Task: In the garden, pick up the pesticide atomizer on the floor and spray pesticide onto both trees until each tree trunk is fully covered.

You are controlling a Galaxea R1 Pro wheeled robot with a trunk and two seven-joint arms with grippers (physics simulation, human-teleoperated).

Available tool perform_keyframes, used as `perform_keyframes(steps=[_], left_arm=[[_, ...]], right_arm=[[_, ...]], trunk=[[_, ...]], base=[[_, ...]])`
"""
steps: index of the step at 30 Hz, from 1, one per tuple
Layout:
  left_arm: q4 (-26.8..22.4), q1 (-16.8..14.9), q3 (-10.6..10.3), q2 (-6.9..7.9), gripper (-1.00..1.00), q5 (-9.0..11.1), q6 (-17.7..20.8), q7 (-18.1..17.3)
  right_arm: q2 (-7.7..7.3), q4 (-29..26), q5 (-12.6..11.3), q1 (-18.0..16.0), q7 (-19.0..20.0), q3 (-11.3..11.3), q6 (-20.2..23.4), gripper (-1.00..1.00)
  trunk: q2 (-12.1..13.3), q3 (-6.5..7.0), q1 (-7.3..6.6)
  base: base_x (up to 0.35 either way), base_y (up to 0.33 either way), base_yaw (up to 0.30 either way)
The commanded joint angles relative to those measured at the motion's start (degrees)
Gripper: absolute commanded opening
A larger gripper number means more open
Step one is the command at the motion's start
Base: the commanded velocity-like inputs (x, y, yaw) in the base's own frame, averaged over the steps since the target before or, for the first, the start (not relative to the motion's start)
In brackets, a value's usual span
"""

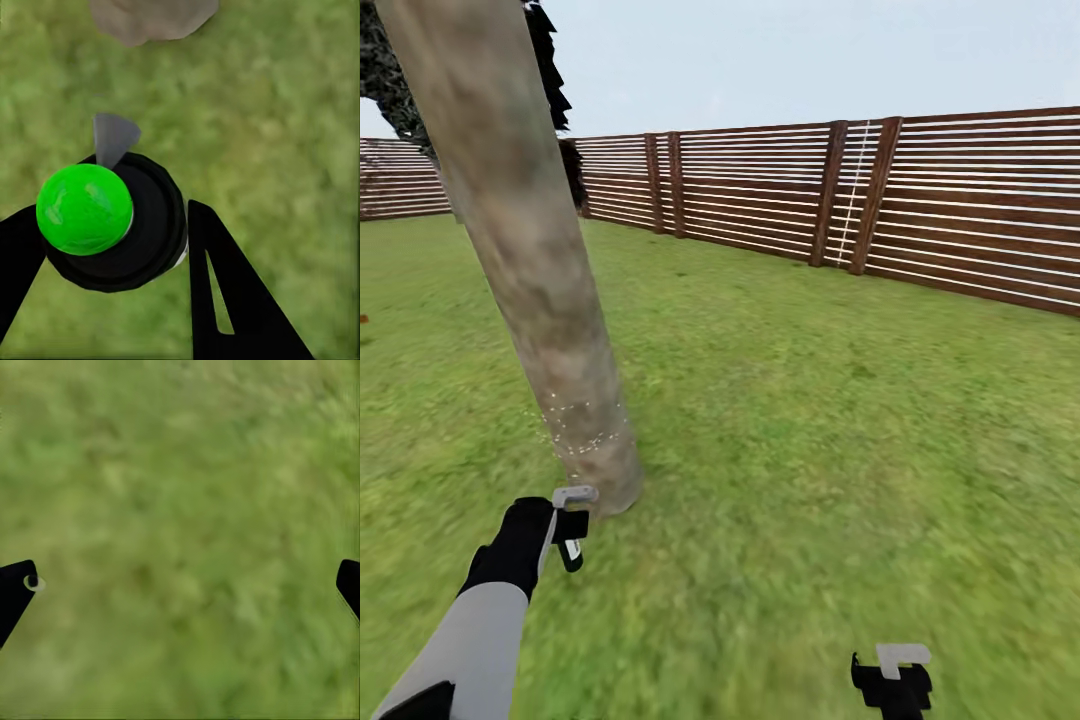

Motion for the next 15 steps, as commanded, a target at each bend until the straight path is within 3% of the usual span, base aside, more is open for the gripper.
perform_keyframes(steps=[1, 6, 15], left_arm=[[-0.04, -0.07, 0.33, -0.13, -1.0, -0.63, 0.13, -0.55], [0.08, -0.07, 0.33, -0.24, -1.0, -0.55, 0.11, -0.55], [-0.61, -0.07, 0.39, -0.86, -1.0, -0.52, 0.19, -0.63]], right_arm=[[0.02, 0.03, 0.61, -0.03, -0.22, -0.39, -0.15, 1.0], [0.02, 0.02, 0.61, -0.03, -0.22, -0.41, -0.15, 1.0], [-0.01, 0.02, 0.61, -0.03, -0.28, -0.39, -0.15, 1.0]], trunk=[[-0.02, -0.05, 0.0], [-0.02, -0.05, 0.0], [-0.02, -0.05, 0.0]], base=[[0.115, -0.271, 0.278], [0.148, -0.262, 0.259], [0.114, -0.242, 0.035]])
